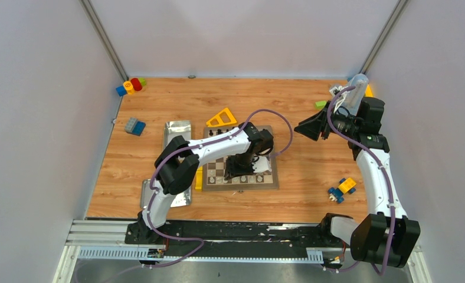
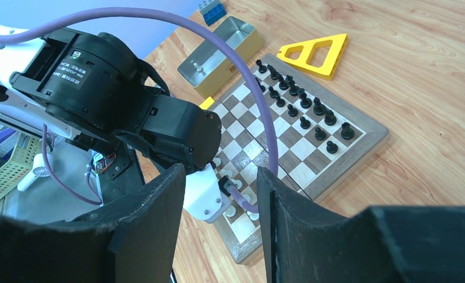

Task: Set up the chess pieces on the board
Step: Place the chess piece on the chessboard.

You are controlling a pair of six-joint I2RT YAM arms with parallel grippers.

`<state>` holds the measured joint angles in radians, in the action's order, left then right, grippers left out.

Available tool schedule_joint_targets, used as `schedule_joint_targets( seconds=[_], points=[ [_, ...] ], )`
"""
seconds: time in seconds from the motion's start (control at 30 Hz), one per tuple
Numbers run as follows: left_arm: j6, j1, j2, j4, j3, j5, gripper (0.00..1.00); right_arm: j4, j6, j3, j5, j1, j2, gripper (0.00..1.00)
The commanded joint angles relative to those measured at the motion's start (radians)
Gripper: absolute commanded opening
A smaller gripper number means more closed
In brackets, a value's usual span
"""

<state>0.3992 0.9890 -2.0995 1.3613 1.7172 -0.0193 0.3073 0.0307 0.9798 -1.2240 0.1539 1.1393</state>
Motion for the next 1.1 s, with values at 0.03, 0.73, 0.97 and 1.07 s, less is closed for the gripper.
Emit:
schedule_joint_targets(
  seconds=[0.03, 0.73, 0.97, 1.07],
  points=[
    [-0.021, 0.011, -0.002, -0.002, 0.056, -0.011, 0.08, -0.006, -0.025, -0.001, -0.031, 0.006, -0.001, 0.49],
    [-0.022, 0.011, -0.014, -0.010, 0.048, -0.023, 0.12, -0.005, -0.025, -0.003, -0.035, 0.009, -0.003, 0.49],
    [-0.025, 0.011, -0.010, -0.013, 0.049, -0.012, 0.21, -0.005, -0.026, -0.003, -0.038, 0.010, -0.003, 0.49],
    [-0.025, 0.011, -0.003, -0.012, 0.050, -0.014, 0.23, -0.004, -0.025, -0.004, -0.038, 0.010, -0.002, 0.49]
  ],
)
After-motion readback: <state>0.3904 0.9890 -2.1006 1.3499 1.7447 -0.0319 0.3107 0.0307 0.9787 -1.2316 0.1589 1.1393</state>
